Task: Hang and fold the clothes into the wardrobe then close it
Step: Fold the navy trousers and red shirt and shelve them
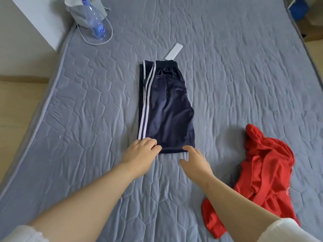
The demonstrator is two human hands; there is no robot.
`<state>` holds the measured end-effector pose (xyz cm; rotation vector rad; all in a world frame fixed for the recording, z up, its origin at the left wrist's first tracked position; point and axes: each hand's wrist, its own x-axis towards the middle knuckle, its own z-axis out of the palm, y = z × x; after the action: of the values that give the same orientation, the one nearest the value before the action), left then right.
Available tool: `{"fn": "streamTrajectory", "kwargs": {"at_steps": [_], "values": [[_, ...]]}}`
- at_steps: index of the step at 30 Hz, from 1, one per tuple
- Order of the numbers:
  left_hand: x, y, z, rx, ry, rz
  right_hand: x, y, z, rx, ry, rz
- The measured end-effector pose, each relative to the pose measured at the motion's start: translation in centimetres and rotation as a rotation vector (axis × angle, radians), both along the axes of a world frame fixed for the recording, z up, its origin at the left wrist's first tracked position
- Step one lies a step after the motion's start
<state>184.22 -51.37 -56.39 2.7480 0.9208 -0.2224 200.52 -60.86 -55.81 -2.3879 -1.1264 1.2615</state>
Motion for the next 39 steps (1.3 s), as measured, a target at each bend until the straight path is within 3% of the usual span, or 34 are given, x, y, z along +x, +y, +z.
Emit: {"fn": "streamTrajectory", "kwargs": {"at_steps": [4, 10, 15, 22, 33, 39], "values": [[0.1, 0.6, -8.1, -0.034, 0.200, 0.000, 0.1, 0.9, -7.2, 0.010, -0.254, 0.272], [1.3, 1.8, -16.3, -0.015, 0.304, 0.092, 1.3, 3.1, -15.8, 0.168, -0.579, 0.458], [2.5, 4.5, -18.7, 0.034, 0.383, 0.126, 4.5, 6.3, -19.3, 0.094, -0.503, 0.643], [2.2, 3.5, -16.2, -0.077, 0.396, 0.238, 3.1, 5.2, -16.4, -0.002, -0.394, 0.460], [-8.3, -14.2, -10.5, -0.579, 0.568, 0.168, -6.3, -14.5, -10.3, -0.381, -0.061, 0.552], [-12.0, -20.7, -7.6, -0.687, 0.708, 0.080, -10.2, -21.3, -8.1, -0.490, 0.079, 0.533]]}}
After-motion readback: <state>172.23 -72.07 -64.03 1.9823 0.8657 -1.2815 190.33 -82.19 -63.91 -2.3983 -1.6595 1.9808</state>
